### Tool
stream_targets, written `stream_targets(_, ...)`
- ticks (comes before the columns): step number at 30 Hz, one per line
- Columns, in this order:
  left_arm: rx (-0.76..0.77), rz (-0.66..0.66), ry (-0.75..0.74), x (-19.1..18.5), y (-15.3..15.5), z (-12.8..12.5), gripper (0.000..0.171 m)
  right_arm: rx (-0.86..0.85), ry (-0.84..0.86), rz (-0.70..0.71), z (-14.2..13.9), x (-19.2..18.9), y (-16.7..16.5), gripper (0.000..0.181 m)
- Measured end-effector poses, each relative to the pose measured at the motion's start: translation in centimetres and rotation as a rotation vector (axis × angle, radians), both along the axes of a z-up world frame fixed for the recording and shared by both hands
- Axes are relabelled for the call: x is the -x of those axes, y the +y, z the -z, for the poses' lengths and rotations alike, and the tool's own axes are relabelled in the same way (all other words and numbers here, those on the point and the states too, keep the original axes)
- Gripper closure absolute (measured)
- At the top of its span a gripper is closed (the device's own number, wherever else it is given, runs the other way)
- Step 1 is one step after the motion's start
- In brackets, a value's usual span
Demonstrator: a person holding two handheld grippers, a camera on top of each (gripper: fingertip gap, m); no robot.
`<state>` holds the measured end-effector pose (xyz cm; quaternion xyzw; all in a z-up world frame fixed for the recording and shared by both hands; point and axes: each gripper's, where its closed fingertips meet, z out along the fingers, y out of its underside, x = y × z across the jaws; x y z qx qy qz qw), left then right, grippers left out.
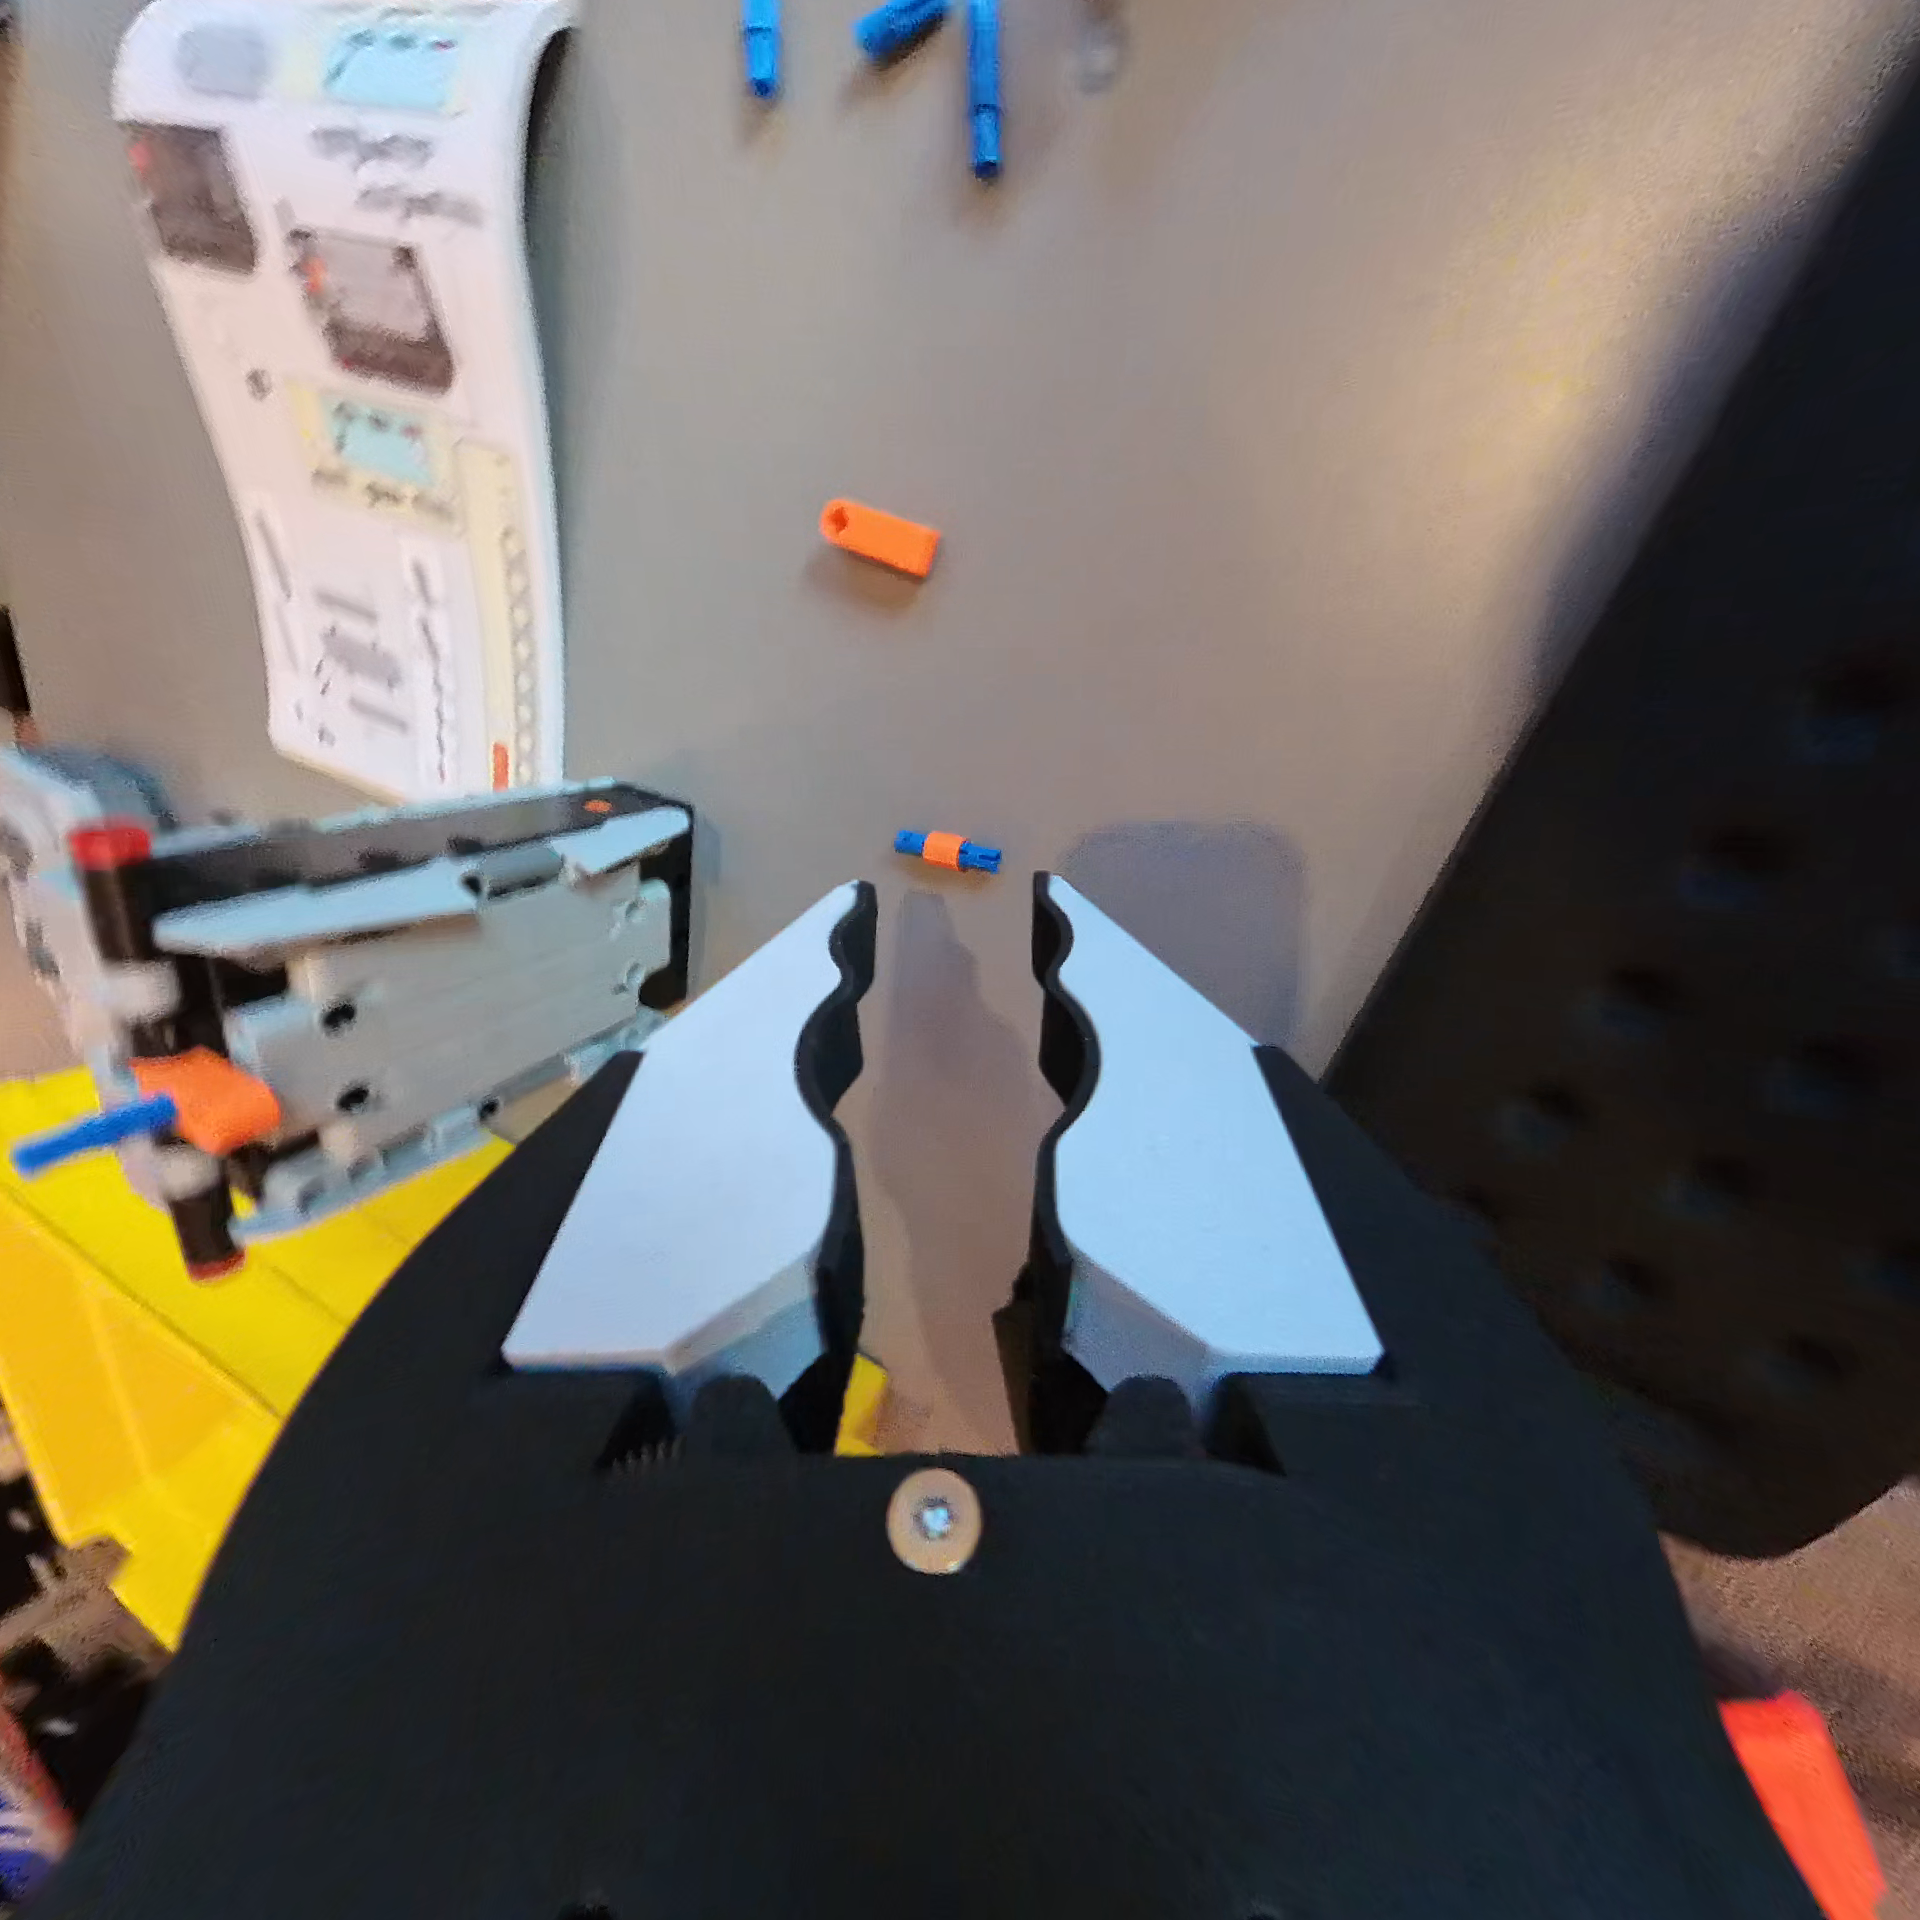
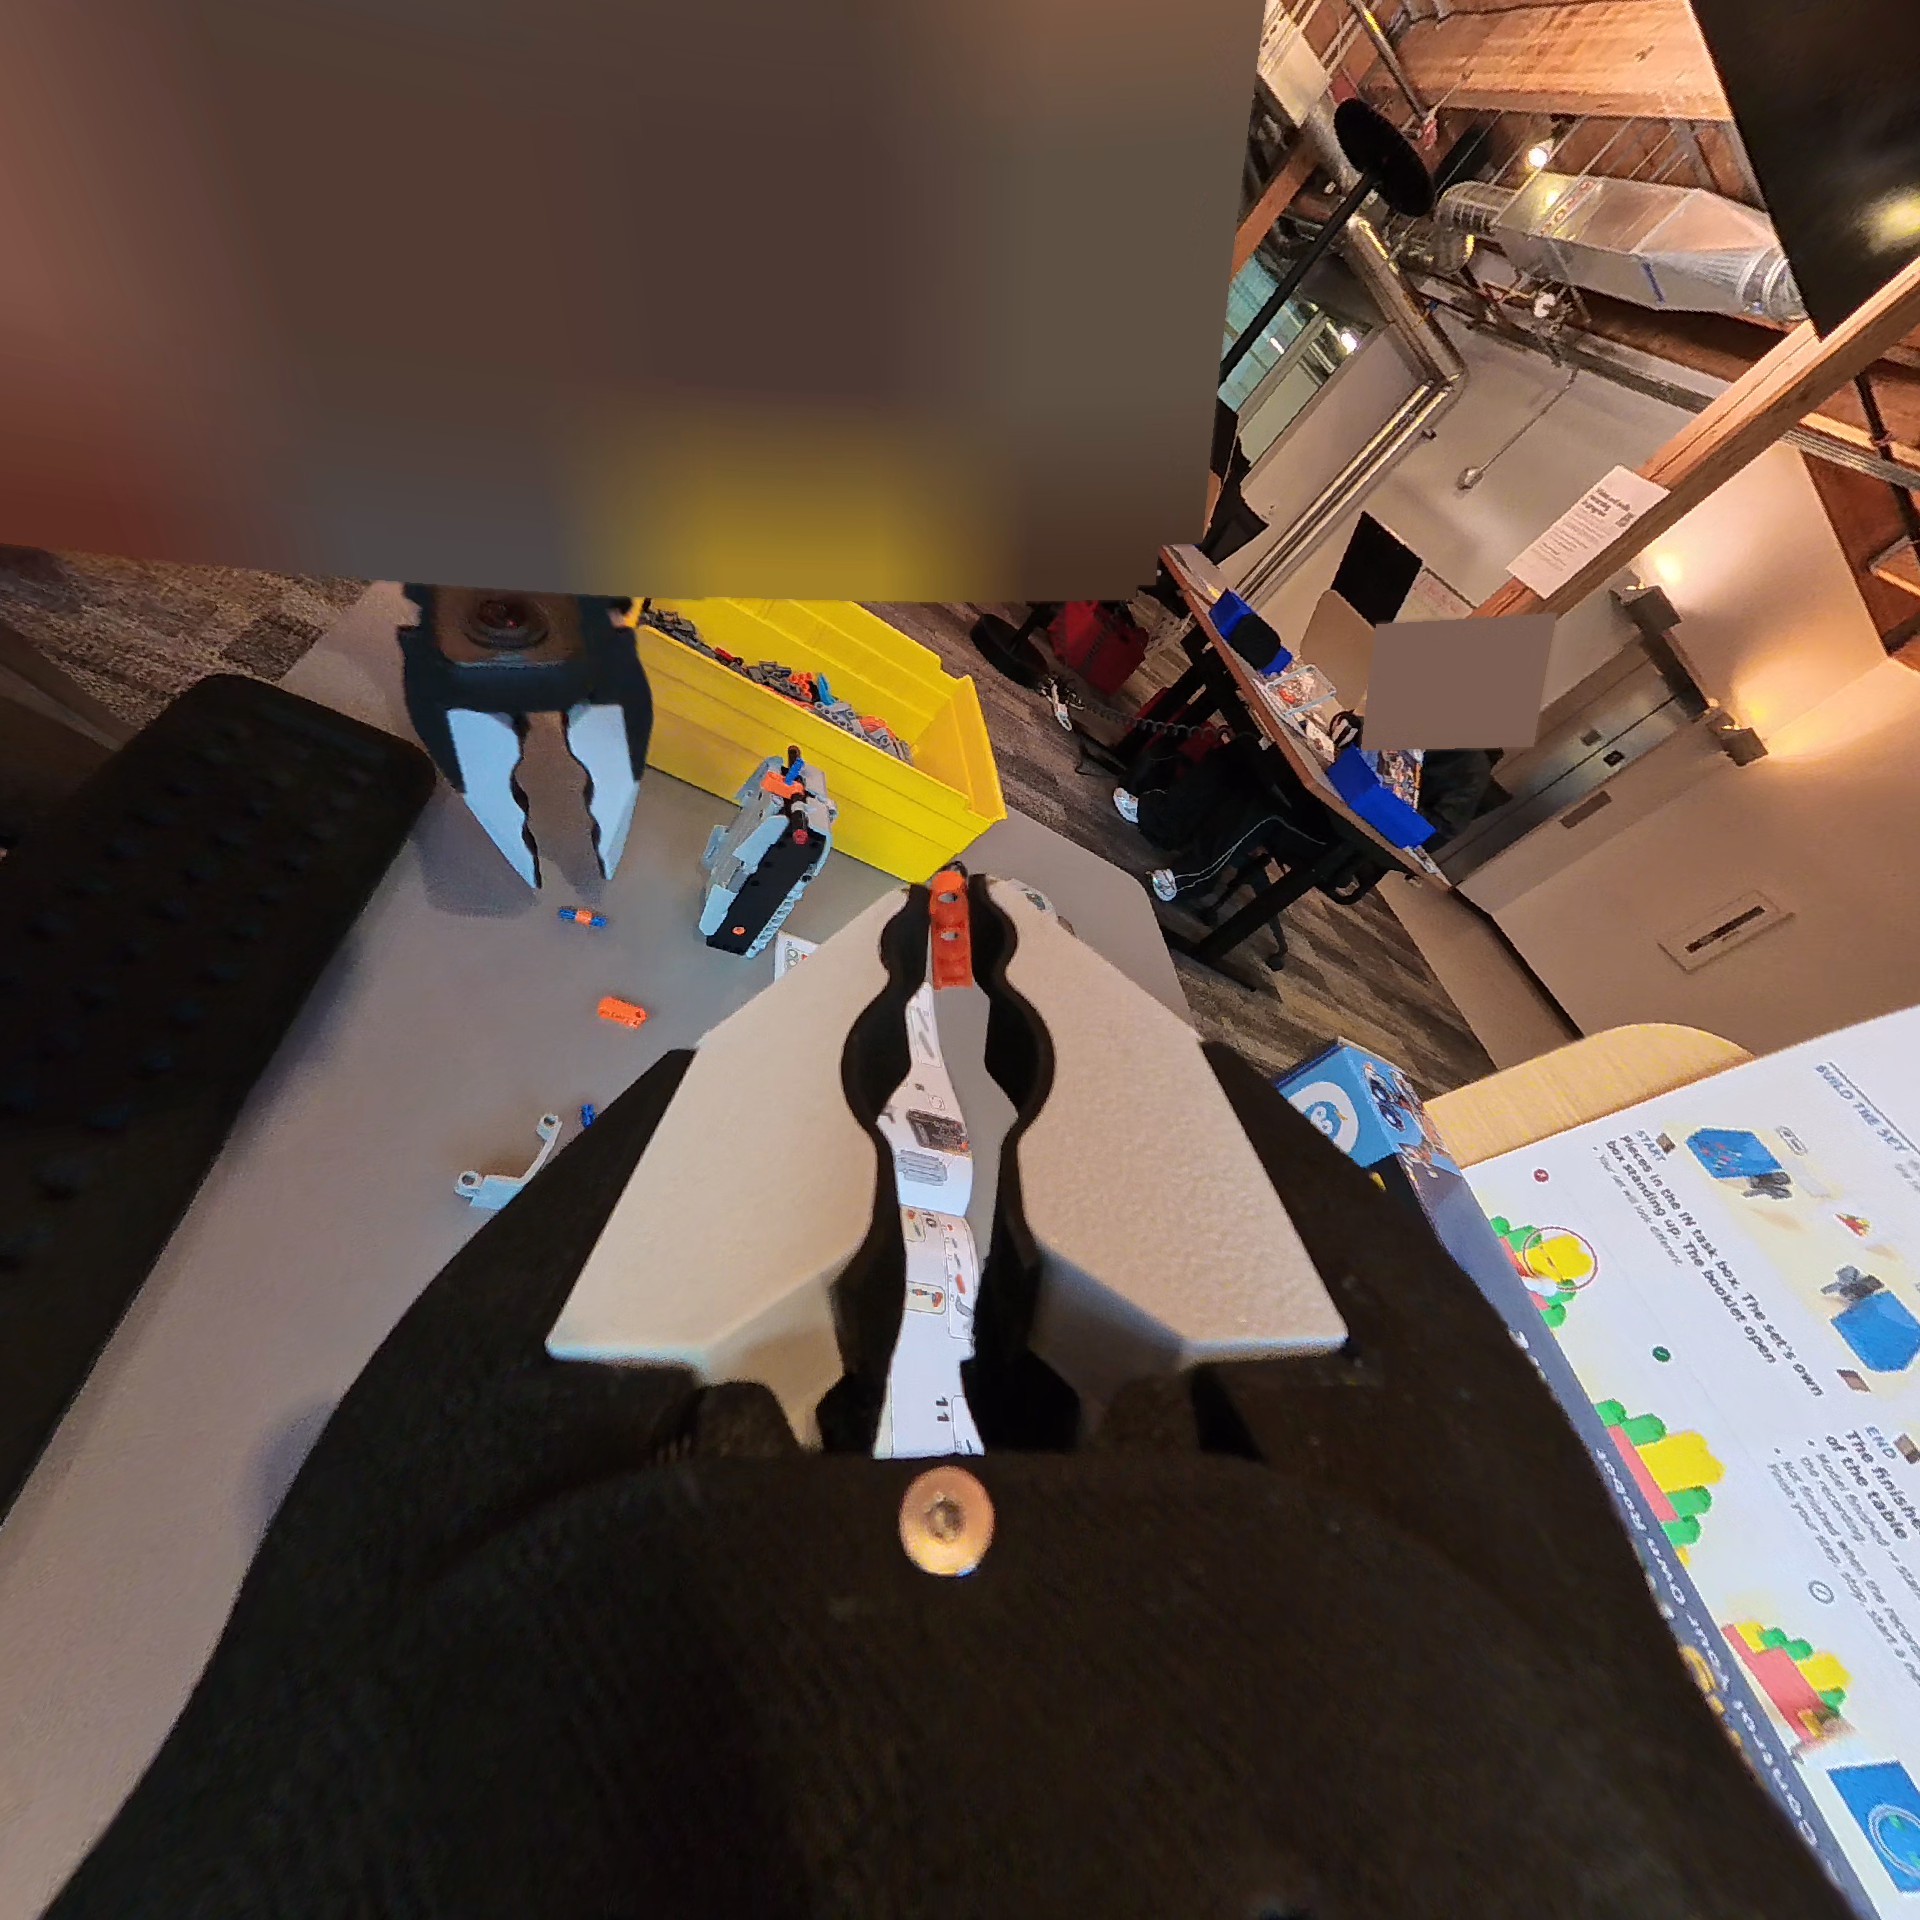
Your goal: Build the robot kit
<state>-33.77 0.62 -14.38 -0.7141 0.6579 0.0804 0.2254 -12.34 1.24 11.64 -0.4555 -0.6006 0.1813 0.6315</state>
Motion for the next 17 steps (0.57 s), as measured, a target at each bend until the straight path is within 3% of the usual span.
stream_targets(7, -0.012, 0.354, 0.327, 1.0, 1.4, -0.5, 0.149, 0.002, -0.042, -0.037, 1.0, 0.9, -0.8, 0.175)
stream_targets(12, -0.032, 0.661, 0.438, 0.7, 1.1, -1.1, 0.152, 0.017, -0.049, -0.051, 1.2, 1.1, -1.2, 0.175)
stream_targets(17, -0.099, 0.939, 0.556, 1.0, 1.0, 0.6, 0.147, -0.012, -0.07, -0.038, 1.0, 0.8, -1.7, 0.175)
